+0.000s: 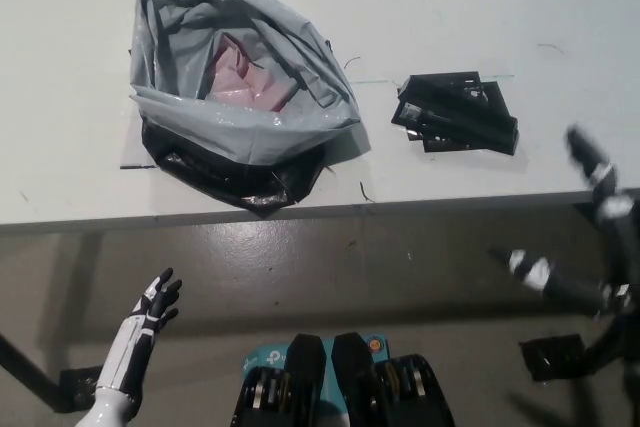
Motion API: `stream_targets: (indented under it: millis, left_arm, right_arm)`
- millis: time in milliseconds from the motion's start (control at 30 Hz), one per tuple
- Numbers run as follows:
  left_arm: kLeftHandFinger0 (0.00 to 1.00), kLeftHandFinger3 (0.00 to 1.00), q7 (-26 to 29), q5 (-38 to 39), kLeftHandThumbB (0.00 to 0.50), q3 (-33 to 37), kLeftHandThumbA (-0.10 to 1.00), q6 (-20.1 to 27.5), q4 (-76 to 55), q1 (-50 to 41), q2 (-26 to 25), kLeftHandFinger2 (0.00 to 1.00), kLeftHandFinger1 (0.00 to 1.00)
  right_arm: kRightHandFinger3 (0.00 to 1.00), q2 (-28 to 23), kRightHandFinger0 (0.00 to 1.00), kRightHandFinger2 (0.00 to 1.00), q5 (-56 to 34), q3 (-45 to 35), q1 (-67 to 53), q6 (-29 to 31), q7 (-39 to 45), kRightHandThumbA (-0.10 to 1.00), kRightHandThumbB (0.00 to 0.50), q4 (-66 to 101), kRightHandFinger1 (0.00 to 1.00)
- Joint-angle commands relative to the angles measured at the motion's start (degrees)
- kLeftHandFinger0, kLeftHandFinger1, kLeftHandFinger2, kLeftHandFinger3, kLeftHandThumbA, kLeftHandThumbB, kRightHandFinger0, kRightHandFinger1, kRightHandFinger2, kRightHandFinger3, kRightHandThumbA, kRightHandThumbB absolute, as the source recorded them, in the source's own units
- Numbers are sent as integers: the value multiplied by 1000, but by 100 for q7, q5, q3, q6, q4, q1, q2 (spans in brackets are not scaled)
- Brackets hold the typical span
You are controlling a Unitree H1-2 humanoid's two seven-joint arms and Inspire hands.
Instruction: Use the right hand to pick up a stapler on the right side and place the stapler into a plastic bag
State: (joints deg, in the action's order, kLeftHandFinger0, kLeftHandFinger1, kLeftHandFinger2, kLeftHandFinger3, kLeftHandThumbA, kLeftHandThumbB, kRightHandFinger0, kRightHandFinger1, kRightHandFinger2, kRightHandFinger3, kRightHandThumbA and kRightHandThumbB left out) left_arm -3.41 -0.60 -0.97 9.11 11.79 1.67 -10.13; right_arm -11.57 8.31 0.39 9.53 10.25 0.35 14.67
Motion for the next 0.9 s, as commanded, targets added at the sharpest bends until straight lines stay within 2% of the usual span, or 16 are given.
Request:
stream_targets:
  millis: [0, 100, 200, 233, 333, 367, 433, 467, 867]
  left_arm:
    - [1000, 1000, -84, -19, 500, 3, 1000, 469, -92, 33, -109, 1000, 1000]
    - [1000, 1000, -88, -13, 500, 14, 1000, 471, -70, 26, -92, 1000, 1000]
    - [1000, 1000, -95, -19, 500, 27, 1000, 484, -82, 19, -89, 1000, 1000]
    - [1000, 1000, -101, -21, 500, 33, 1000, 490, -84, 17, -92, 1000, 1000]
    - [1000, 1000, -112, -23, 500, 54, 1000, 471, -91, 8, -77, 1000, 1000]
    - [1000, 1000, -117, -22, 500, 62, 1000, 460, -103, 2, -72, 1000, 1000]
    - [1000, 1000, -114, -27, 500, 72, 1000, 470, -92, 12, -59, 1000, 1000]
    - [1000, 1000, -113, -24, 500, 73, 1000, 461, -104, 13, -57, 1000, 1000]
    - [1000, 1000, -103, -24, 500, 84, 1000, 453, -75, 32, -49, 1000, 1000]
  right_arm:
    - [1000, -667, 1000, 1000, -80, -146, 1718, -2410, 753, 944, 341, 897, 1000]
    - [1000, -1060, 1000, 1000, 73, 166, 2734, -3148, 1265, 945, 344, 424, 1000]
    - [1000, -1225, 1000, 1000, 163, 389, 3300, -3561, 1522, 944, 347, 24, 1000]
    - [1000, -1246, 1000, 1000, 216, 461, 3471, -3612, 1571, 956, 369, -162, 1000]
    - [1000, -1278, 1000, 1000, 390, 743, 4085, -3517, 1727, 968, 392, -1196, 1000]
    - [1000, -1284, 1000, 1000, 407, 816, 4245, -3457, 1785, 953, 375, -1525, 1000]
    - [1000, -1327, 1000, 1000, 461, 957, 4496, -3305, 1858, 961, 382, -2051, 1000]
    - [1000, -1324, 1000, 1000, 432, 1028, 4675, -3244, 1899, 943, 358, -2421, 1000]
    - [1000, -1026, 1000, 1000, 750, 1769, 5847, -3061, 1864, 909, 359, -5180, 1000]
